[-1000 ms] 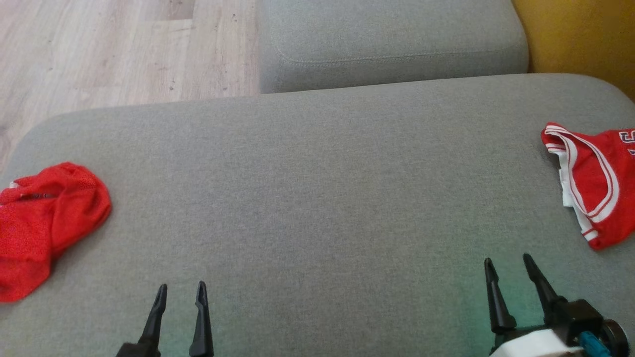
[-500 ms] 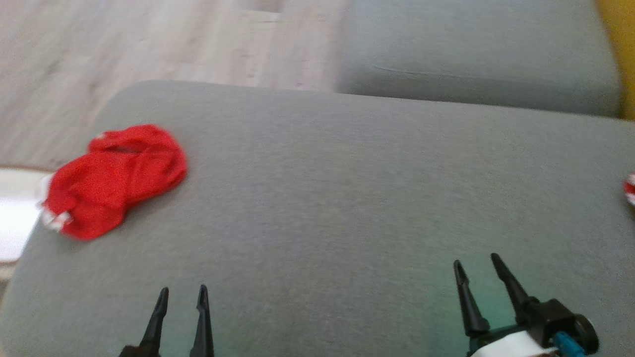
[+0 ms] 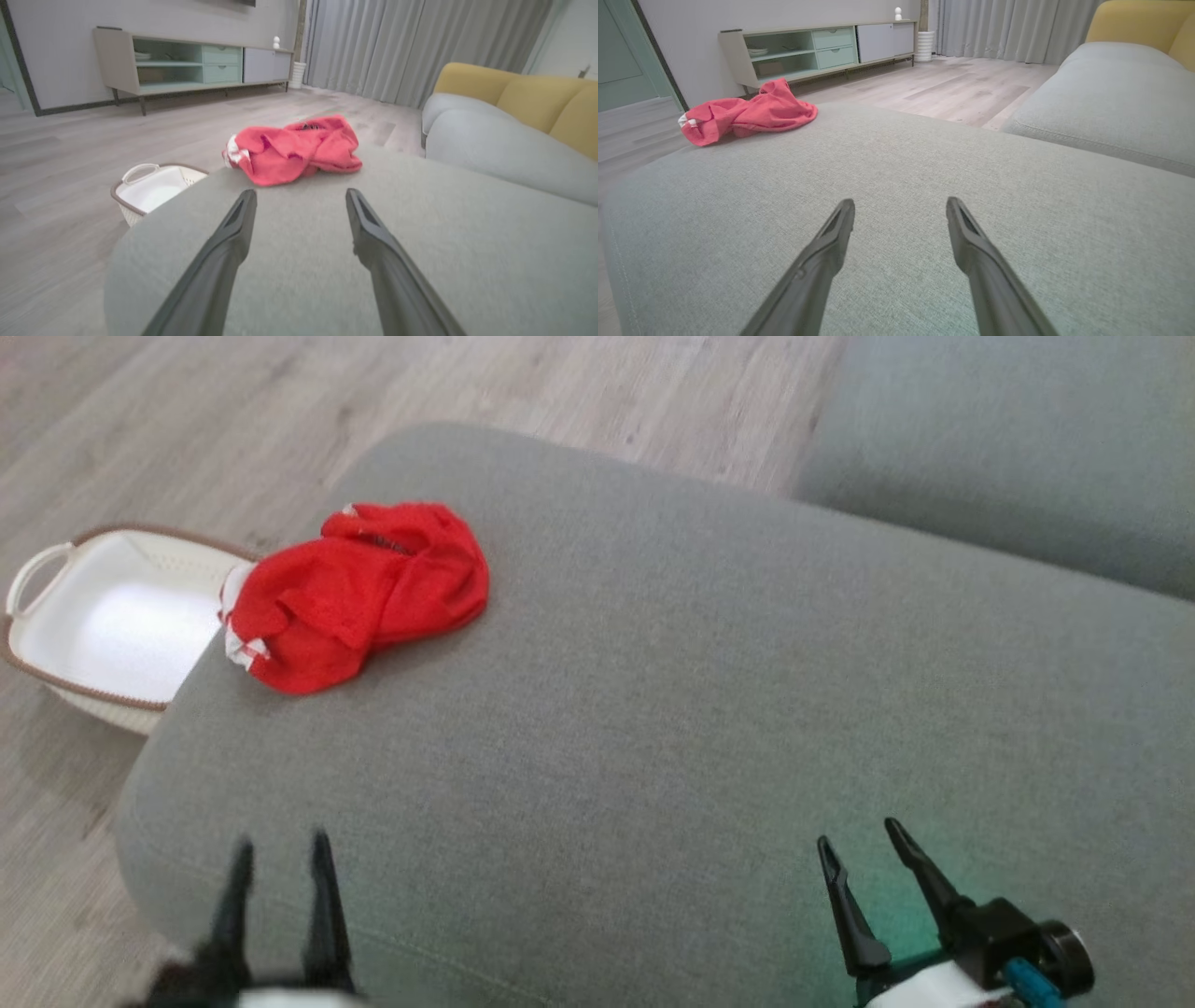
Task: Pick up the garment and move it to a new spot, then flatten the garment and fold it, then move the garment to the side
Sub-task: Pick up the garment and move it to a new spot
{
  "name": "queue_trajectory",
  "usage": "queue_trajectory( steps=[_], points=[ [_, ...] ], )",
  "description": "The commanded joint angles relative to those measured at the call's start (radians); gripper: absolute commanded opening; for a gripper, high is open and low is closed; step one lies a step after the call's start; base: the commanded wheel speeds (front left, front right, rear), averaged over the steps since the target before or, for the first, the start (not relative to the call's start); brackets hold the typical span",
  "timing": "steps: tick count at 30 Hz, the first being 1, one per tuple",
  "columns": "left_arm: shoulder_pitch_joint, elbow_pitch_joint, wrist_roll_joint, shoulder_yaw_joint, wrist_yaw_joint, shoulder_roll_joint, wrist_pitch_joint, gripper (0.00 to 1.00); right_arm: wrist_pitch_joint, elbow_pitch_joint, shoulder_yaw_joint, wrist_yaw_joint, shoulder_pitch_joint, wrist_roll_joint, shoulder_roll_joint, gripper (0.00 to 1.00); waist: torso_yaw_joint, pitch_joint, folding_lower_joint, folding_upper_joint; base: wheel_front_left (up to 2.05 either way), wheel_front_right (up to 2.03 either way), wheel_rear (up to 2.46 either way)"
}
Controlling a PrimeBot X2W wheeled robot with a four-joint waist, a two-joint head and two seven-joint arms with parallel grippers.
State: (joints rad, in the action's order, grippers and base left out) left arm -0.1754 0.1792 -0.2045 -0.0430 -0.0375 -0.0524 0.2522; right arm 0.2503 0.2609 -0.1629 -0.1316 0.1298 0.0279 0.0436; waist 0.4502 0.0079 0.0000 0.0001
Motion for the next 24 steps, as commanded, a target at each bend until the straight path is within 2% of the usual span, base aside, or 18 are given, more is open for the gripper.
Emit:
queue_trajectory(
  steps=[1, 6, 10, 14, 24],
  points=[
    [0.112, -0.050, -0.008, 0.048, -0.008, 0.002, 0.010, 1.00, 0.011, -0.029, -0.017, 0.001, -0.067, -0.014, 0.016, 1.00, -0.020, 0.072, 0.0000, -0.0001, 0.00, 0.00, 0.00],
    [0.311, -0.008, -0.053, 0.078, -0.043, -0.033, 0.002, 1.00, 0.011, -0.055, -0.002, 0.001, -0.112, -0.036, 0.086, 1.00, -0.049, 0.221, 0.0000, -0.0001, 0.00, 0.00, 0.00],
    [0.517, 0.089, -0.104, 0.100, -0.058, -0.078, -0.068, 1.00, -0.006, -0.096, 0.016, 0.001, -0.137, -0.037, 0.154, 1.00, -0.068, 0.324, 0.0000, -0.0001, 0.00, 0.00, 0.00],
    [0.700, 0.246, -0.135, 0.089, -0.072, -0.122, -0.164, 1.00, -0.037, -0.155, 0.036, 0.001, -0.143, -0.033, 0.214, 1.00, -0.088, 0.402, 0.0000, -0.0001, 0.00, 0.00, 0.00],
    [0.975, 0.661, -0.158, 0.086, -0.059, -0.159, -0.232, 1.00, -0.110, -0.300, 0.070, 0.001, -0.112, -0.014, 0.288, 1.00, -0.144, 0.485, 0.0000, -0.0001, 0.00, 0.00, 0.00]
  ],
)
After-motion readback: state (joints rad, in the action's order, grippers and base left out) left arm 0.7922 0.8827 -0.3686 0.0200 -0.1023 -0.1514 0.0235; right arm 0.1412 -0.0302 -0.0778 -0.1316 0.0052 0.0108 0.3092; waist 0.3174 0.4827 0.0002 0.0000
